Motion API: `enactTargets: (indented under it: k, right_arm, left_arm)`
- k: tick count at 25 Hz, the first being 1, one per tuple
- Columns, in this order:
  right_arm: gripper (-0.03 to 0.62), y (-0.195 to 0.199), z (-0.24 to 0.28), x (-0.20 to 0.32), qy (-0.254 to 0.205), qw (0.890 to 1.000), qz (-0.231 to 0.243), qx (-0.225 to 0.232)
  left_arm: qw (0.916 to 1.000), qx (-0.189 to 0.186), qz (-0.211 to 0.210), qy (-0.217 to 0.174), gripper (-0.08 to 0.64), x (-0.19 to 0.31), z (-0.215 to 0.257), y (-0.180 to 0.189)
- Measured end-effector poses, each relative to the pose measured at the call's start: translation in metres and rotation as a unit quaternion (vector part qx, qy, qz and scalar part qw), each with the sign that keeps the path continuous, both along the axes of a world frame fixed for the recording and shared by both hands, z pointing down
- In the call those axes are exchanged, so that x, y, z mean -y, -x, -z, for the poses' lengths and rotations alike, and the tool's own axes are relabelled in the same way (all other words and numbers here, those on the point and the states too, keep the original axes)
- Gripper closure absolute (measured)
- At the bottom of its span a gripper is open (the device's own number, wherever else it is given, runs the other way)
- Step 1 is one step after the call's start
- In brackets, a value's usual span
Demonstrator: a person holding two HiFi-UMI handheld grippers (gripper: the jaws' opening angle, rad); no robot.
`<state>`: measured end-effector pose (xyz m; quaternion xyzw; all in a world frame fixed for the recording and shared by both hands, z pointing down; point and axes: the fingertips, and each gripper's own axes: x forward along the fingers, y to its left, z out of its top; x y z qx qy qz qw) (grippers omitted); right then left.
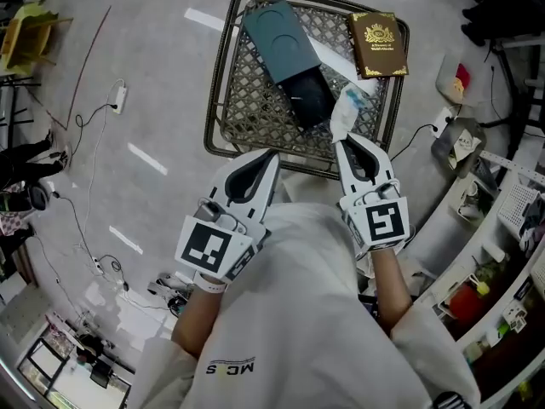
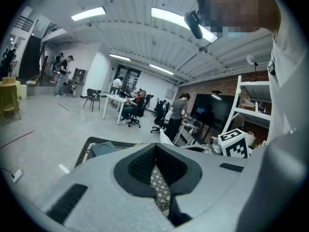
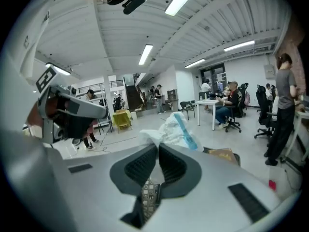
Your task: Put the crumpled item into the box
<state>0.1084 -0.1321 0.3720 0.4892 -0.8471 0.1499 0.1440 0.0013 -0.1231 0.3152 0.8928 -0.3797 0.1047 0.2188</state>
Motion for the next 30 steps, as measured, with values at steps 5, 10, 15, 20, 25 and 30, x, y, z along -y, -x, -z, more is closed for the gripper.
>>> enactTargets:
  k: [5, 10, 15, 20, 25, 30]
  right_arm:
    - [0.558, 0.004, -0.026, 0.003, 0.026, 0.999, 0.008, -0.023]
    - [0.558, 0.014, -0.052, 0.010, 0.044, 0.998, 0.022, -0.036]
    - [0.558, 0.022, -0.076, 0.024, 0.056, 0.997, 0.034, -0.048]
    - [0.558, 0.030, -0.112, 0.034, 0.079, 0.994, 0.045, -0.063]
    - [0.558, 0.035, -0.148, 0.045, 0.099, 0.991, 0.050, -0.069]
    - [0.558, 0.040, -0.184, 0.046, 0.122, 0.988, 0.059, -0.074]
  left_arm:
    - [1.0000, 0.006, -0.003, 0.000, 0.538, 0.007, -0.003, 0.001]
    - [0.9999, 0.006, 0.000, 0.010, 0.538, 0.016, -0.016, 0.005]
    - [0.9998, 0.010, -0.005, 0.014, 0.538, 0.025, -0.032, 0.005]
    - [0.9986, 0.007, -0.008, 0.051, 0.538, 0.028, -0.057, 0.005]
    - [0.9976, 0.017, -0.006, 0.067, 0.538, 0.036, -0.083, 0.009]
    - [0.9968, 0.007, 0.002, 0.079, 0.538, 0.039, -0.103, 0.007]
